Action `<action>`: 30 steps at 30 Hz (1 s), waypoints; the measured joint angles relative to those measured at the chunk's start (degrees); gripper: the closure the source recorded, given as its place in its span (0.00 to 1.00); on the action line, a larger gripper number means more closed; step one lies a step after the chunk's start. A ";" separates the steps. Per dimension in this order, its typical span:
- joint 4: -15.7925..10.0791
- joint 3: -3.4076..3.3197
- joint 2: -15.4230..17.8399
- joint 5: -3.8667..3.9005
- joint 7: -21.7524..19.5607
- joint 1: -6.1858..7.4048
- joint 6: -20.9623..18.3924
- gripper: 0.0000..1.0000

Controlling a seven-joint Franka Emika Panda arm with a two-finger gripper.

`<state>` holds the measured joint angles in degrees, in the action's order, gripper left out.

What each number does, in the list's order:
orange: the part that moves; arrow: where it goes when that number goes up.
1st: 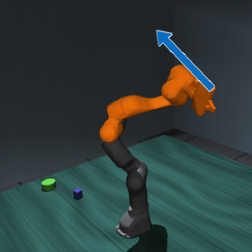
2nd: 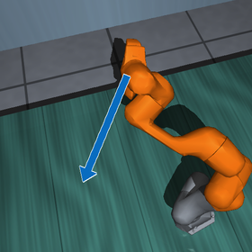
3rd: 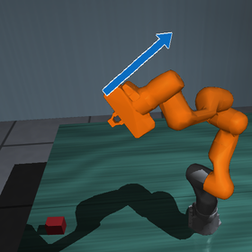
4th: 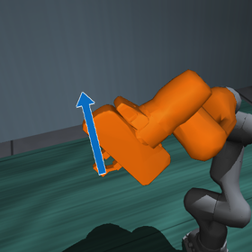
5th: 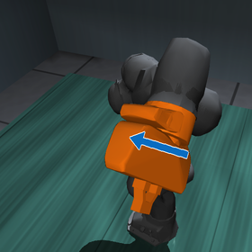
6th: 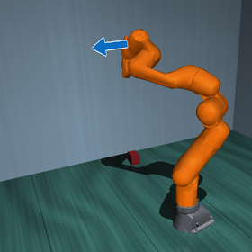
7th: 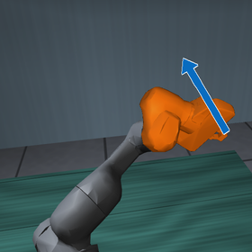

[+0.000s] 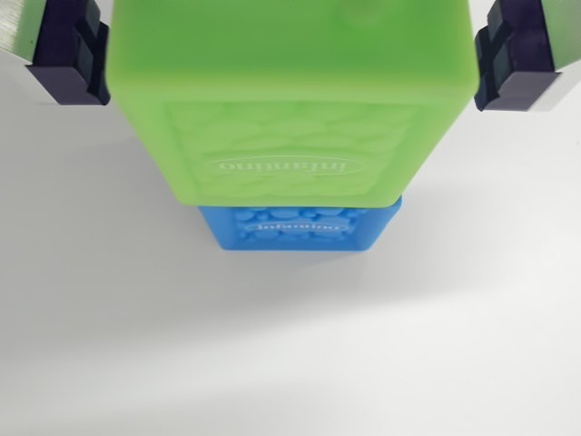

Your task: Stack cube

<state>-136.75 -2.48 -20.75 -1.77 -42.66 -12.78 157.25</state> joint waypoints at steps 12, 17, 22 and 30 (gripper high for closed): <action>0.00 0.00 0.03 0.00 0.00 0.01 -0.03 0.00; -0.04 -0.02 0.74 0.00 0.00 0.02 -0.60 0.00; -0.22 -0.07 2.29 0.05 -0.03 0.04 -1.86 0.00; -0.54 -0.18 5.23 0.23 -0.17 0.08 -4.48 0.00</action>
<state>-137.29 -2.66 -15.52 -1.54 -42.83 -12.70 152.78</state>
